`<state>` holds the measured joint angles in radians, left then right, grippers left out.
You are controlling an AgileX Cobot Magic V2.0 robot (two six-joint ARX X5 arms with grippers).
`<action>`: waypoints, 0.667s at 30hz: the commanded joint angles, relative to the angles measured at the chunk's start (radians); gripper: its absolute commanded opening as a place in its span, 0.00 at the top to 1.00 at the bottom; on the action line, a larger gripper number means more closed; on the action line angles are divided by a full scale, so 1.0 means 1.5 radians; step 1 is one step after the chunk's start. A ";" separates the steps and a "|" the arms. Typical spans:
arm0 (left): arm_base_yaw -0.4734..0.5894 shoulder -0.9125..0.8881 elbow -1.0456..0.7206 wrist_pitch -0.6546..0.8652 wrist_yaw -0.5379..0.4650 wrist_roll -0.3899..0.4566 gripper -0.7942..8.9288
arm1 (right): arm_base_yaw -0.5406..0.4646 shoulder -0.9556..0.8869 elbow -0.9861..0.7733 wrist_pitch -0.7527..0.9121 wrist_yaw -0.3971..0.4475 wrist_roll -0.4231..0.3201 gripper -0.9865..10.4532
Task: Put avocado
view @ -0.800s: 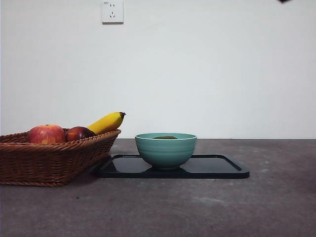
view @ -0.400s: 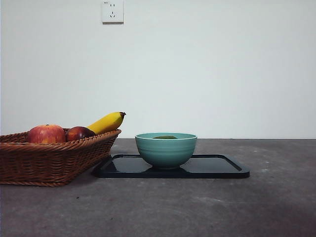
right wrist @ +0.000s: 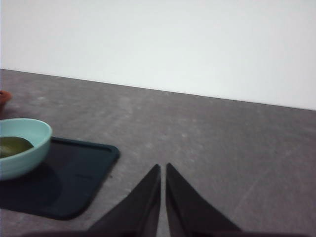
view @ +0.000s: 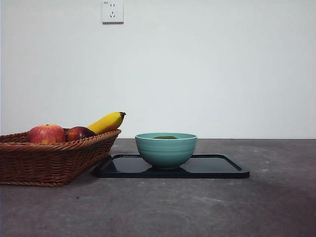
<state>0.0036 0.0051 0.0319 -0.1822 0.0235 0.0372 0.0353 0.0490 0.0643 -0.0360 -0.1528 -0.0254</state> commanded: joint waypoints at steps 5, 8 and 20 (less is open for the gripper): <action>0.001 -0.001 -0.013 -0.004 -0.001 -0.003 0.91 | -0.004 -0.024 -0.026 0.008 0.003 0.014 0.90; 0.001 -0.001 -0.013 -0.004 -0.001 -0.003 0.91 | -0.004 -0.030 -0.033 0.003 0.003 0.020 0.90; 0.001 -0.001 -0.013 -0.004 -0.001 -0.003 0.91 | -0.005 -0.030 -0.035 -0.093 0.013 0.029 0.90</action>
<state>0.0036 0.0051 0.0319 -0.1822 0.0235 0.0357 0.0307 0.0059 0.0170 -0.1658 -0.1387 0.0044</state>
